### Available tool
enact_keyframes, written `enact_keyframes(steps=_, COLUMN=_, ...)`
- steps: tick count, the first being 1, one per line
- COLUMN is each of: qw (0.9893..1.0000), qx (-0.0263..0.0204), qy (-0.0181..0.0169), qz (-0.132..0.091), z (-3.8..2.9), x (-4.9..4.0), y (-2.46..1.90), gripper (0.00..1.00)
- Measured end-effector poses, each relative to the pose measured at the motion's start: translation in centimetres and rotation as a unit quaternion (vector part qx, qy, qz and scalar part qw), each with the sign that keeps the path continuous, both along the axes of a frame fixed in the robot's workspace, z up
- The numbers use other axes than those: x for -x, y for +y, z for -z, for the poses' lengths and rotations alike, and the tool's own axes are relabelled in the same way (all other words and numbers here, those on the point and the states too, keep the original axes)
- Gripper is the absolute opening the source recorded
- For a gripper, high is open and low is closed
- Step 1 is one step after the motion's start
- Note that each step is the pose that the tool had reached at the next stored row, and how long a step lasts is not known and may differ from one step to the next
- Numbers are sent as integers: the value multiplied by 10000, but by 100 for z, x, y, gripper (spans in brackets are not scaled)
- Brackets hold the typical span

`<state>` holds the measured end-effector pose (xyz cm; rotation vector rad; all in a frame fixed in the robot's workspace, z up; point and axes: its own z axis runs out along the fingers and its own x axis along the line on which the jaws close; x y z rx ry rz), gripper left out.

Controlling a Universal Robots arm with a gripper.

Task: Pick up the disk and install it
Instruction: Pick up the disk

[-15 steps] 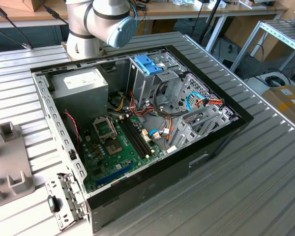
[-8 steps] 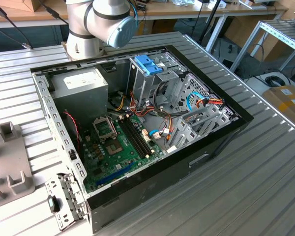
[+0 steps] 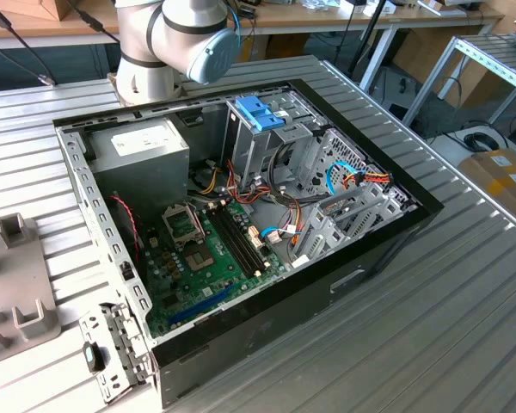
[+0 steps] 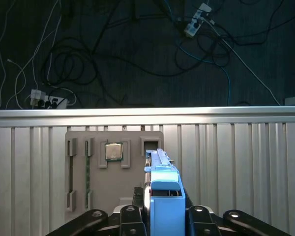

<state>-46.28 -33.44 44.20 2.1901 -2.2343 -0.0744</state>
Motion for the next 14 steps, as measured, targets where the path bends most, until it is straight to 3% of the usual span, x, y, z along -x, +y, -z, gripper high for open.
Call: enact_keyframes(steps=14, qw=10000, qx=0, qy=0, qz=0, z=-50, x=0, y=0, gripper=37)
